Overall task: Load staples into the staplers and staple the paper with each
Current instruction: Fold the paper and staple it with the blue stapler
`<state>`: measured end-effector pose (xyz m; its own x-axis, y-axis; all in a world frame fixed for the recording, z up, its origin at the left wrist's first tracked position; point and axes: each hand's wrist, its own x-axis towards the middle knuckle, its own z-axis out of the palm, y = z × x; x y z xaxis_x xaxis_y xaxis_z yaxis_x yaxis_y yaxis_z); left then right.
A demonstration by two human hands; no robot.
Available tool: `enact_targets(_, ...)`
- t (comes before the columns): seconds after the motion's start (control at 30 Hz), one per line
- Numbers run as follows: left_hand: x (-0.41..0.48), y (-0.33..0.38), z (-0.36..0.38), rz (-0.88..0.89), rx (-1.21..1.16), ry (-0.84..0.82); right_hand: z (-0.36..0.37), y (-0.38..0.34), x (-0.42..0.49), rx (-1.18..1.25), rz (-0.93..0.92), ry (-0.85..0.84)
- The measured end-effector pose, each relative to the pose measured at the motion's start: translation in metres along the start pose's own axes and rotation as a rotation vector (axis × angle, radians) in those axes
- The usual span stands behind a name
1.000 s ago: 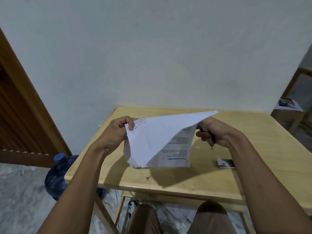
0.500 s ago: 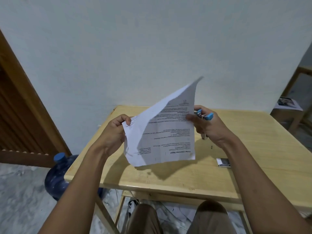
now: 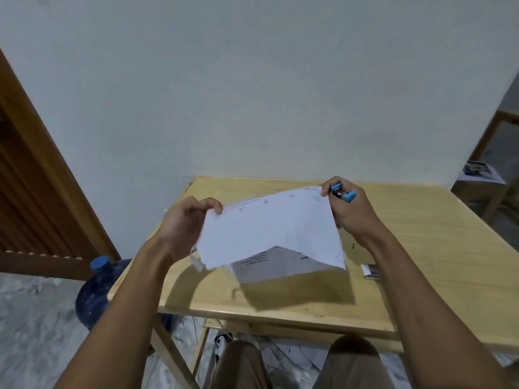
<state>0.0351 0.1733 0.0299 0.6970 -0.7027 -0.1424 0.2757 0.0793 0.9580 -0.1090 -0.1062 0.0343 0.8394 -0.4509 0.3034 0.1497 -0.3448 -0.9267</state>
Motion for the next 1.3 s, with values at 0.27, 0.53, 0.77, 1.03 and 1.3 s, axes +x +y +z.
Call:
enact_targets(0.27,0.002,0.038,0.032,-0.019,0.891,0.01,0.002,-0.006,0.001,-0.096,-0.056,-0.054)
enact_targets(0.53,0.0,0.031,0.047,0.044,0.918,0.006,-0.001,-0.013,-0.005,0.029,0.074,-0.104)
enact_targets(0.77,0.0,0.022,0.055,0.106,0.883,0.063,0.002,-0.006,-0.005,-0.068,0.089,-0.117)
enact_targets(1.03,-0.004,0.025,0.034,0.124,0.794,0.068,-0.005,-0.002,-0.007,0.052,0.12,-0.086)
enact_targets(1.3,-0.005,0.027,0.015,0.168,0.735,0.172,-0.005,-0.001,-0.009,0.056,0.123,0.03)
